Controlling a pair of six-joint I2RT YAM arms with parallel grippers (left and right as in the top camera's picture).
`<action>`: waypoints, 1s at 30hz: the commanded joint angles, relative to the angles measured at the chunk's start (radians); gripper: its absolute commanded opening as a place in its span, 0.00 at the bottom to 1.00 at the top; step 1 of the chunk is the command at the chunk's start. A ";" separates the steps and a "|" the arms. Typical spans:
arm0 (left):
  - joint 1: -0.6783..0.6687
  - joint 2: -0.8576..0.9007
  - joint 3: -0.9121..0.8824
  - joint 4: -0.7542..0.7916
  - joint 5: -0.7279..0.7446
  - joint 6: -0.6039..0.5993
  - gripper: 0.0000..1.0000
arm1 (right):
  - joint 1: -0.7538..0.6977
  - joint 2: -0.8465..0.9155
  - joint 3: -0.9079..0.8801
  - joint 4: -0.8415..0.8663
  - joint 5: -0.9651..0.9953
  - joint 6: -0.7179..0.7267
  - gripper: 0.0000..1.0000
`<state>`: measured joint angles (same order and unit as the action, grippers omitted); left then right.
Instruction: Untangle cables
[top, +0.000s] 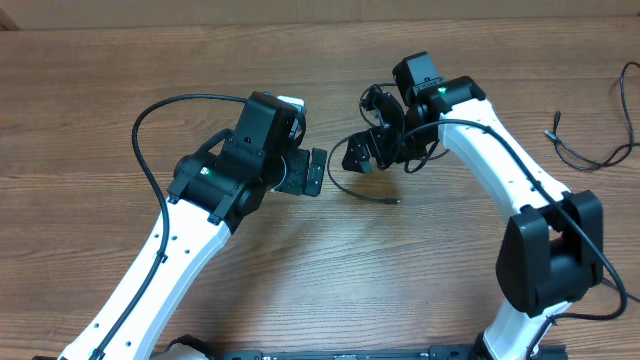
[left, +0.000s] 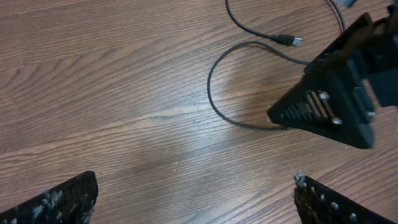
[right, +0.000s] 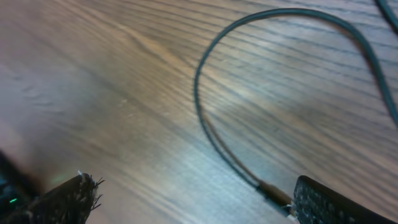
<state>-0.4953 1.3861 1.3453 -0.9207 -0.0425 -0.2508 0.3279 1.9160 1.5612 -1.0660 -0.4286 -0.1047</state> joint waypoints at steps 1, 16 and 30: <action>0.004 0.000 0.013 0.001 -0.010 0.015 1.00 | 0.000 0.041 -0.007 0.021 0.104 0.003 1.00; 0.004 0.000 0.013 0.001 -0.010 0.015 1.00 | 0.000 0.166 -0.092 0.226 0.276 -0.100 1.00; 0.004 0.000 0.013 0.001 -0.010 0.015 0.99 | 0.000 0.171 -0.114 0.290 0.485 -0.266 1.00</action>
<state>-0.4953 1.3861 1.3453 -0.9207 -0.0422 -0.2508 0.3286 2.0857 1.4590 -0.7887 -0.0402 -0.3077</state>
